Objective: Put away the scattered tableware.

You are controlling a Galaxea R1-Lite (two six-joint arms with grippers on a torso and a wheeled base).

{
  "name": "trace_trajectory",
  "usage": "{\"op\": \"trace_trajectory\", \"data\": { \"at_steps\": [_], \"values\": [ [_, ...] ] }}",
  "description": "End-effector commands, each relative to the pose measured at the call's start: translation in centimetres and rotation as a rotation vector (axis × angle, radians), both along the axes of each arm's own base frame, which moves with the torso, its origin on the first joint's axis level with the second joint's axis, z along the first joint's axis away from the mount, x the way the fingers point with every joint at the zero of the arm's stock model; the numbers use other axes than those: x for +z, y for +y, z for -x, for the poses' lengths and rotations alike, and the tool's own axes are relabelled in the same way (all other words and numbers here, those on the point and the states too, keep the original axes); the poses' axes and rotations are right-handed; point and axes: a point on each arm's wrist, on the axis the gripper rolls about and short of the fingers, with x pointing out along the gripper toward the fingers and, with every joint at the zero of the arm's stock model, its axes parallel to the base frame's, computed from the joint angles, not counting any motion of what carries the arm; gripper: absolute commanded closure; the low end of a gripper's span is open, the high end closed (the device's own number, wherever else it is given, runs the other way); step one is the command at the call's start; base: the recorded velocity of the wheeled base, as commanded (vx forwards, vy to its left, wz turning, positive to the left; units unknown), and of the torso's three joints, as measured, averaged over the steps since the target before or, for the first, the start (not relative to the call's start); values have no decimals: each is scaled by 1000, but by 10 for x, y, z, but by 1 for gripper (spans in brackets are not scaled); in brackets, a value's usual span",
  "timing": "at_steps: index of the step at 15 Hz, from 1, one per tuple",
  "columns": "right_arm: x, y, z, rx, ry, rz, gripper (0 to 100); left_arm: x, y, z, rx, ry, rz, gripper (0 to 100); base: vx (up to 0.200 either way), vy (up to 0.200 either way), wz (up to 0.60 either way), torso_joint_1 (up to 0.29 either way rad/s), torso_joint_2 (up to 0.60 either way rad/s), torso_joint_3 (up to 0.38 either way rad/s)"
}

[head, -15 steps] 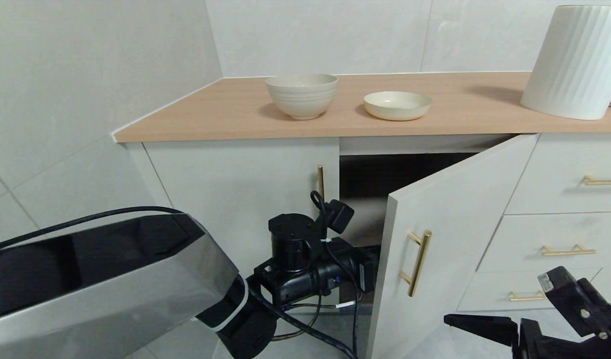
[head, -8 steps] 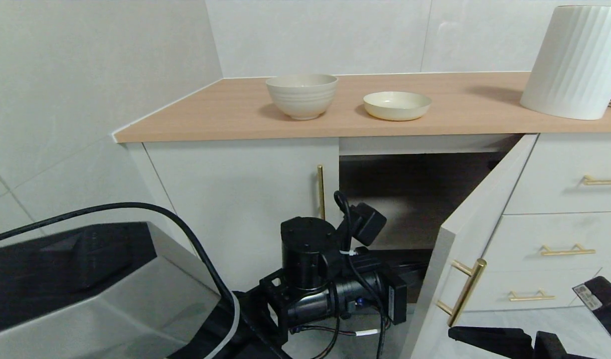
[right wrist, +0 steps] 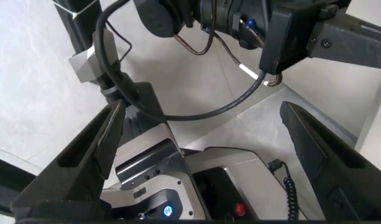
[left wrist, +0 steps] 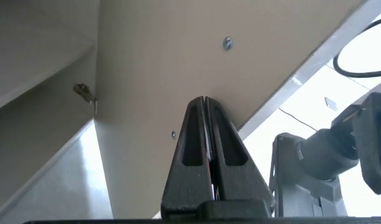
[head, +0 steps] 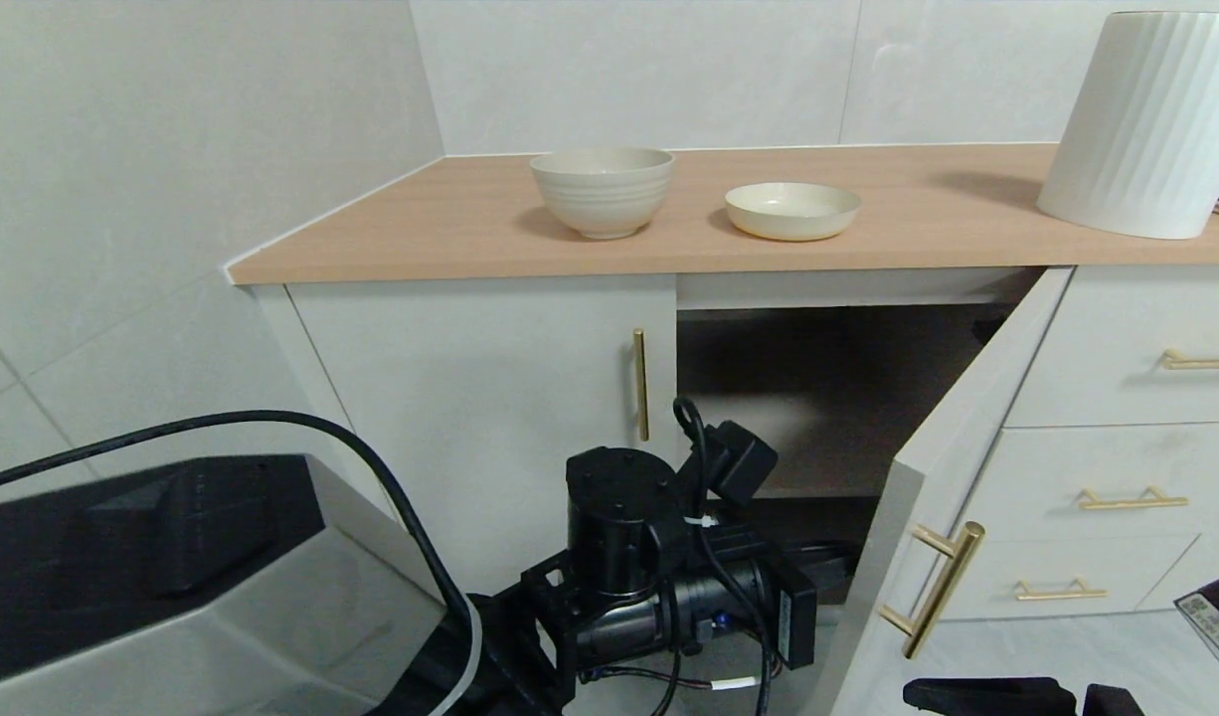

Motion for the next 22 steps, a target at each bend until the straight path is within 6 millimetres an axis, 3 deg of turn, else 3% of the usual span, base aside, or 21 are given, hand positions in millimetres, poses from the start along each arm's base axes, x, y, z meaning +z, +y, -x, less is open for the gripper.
{"op": "trace_trajectory", "data": {
  "at_steps": [1,6,11,13,14,15,16,17,19,20,22],
  "values": [
    [-1,0,0,0,5,5,0,-9,-2,-3,2,14,-17,100,-200,0,0,2,2,7],
    [-1,0,0,0,4,7,0,-17,-3,-30,54,37,-40,100,-80,0,0,3,3,0],
    [0,-1,0,-1,0,-1,0,-5,-8,-34,56,83,-57,100,0,0,0,0,0,0],
    [2,-2,2,3,-11,-14,0,6,-24,-16,-5,82,-61,100,0,0,0,0,0,0],
    [5,-5,4,3,-25,-32,0,21,-41,16,-96,70,-50,100,0,0,0,0,0,0],
    [5,-5,4,3,-25,-32,0,21,-41,16,-96,70,-50,100,0,0,0,0,0,0],
    [11,-9,9,26,-54,-68,0,44,-41,61,-195,55,-29,100,0,0,0,0,0,0],
    [11,-10,9,42,-51,-66,0,46,-25,65,-190,67,-43,100,0,0,0,0,0,0],
    [10,-9,8,42,-48,-63,0,38,7,33,-61,93,-71,100,0,0,0,0,0,0],
    [10,-7,7,37,-40,-55,0,37,34,17,34,104,-80,100,0,0,0,0,0,0],
    [14,-3,1,11,-36,-48,0,48,71,7,149,86,-66,100,0,0,0,0,0,0]
  ]
}}
